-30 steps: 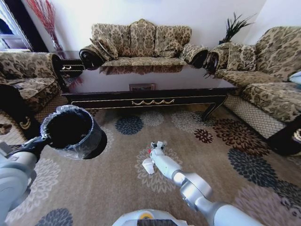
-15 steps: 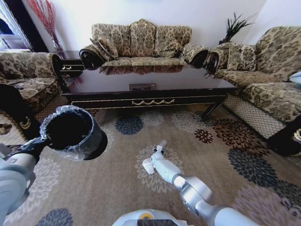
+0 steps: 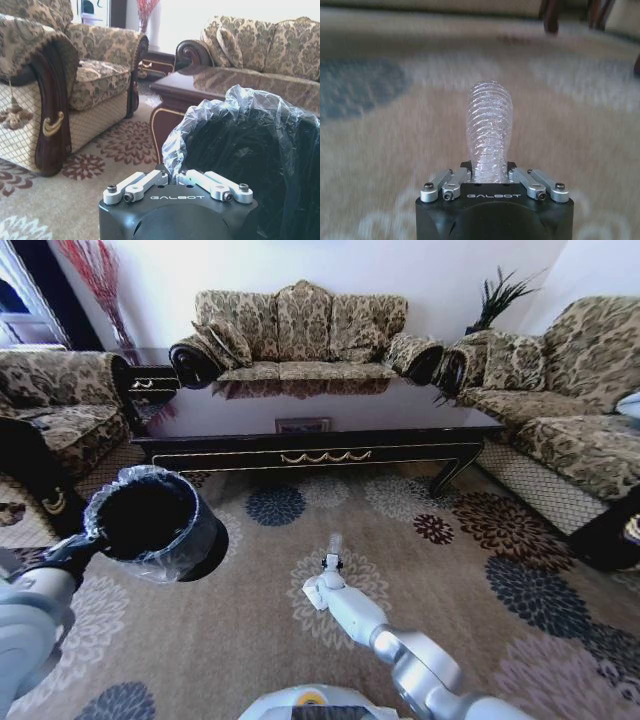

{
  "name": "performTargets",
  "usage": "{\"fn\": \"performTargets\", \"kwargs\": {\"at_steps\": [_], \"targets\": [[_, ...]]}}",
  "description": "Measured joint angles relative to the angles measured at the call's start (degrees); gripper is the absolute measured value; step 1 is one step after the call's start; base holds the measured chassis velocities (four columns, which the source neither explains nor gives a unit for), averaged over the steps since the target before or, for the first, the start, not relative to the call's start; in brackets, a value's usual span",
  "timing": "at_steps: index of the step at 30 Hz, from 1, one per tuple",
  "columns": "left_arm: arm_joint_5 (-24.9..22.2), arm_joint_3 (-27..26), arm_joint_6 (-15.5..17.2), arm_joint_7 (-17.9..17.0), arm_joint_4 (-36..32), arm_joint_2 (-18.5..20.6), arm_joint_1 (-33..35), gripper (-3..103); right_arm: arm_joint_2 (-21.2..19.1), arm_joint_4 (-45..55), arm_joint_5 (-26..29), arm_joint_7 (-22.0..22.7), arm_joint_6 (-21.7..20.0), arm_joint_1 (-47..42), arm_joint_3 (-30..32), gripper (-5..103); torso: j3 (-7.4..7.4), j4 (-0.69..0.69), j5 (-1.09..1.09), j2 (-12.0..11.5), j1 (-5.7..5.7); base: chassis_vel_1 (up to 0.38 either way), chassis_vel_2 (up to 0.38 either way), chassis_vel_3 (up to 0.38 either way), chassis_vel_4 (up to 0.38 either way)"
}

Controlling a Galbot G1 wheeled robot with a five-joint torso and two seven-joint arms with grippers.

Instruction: Move to the front of the table and pick up the trash from the floor, then place it into the trash bin.

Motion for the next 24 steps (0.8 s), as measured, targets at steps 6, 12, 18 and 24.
{"fn": "performTargets", "kwargs": {"at_steps": [6,12,18,24], "targets": [[2.06,5.31,0.02,-0.12,1.88,-0.38,-1.15,4,-6.03,11.64,-4.97,2.36,1.19,-3.76,-0.52,27,0.0,0.0,0.0,0.0,0.0,0.0,0.0,0.0,0.0],[7.67,15.08,0.32,0.05,5.8,-1.47,-2.38,4,-11.91,26.31,-5.06,3.2,2.74,-8.14,0.8,27,0.0,0.01,0.01,0.0,0.0,0.0,0.0,0.0,0.0],[7.72,19.74,1.06,-0.04,9.27,-1.26,-4.32,4,-18.21,38.47,-4.01,2.62,4.32,-9.49,0.8,27,0.0,0.0,0.01,0.0,0.0,0.0,0.0,0.0,0.0],[7.76,22.76,1.37,-0.01,11.41,-0.51,-4.73,4,-22.1,45.4,-4.28,0.64,7.83,-9.12,-0.35,27,0.0,0.01,0.01,0.0,0.0,0.0,0.0,0.0,0.0]]}}
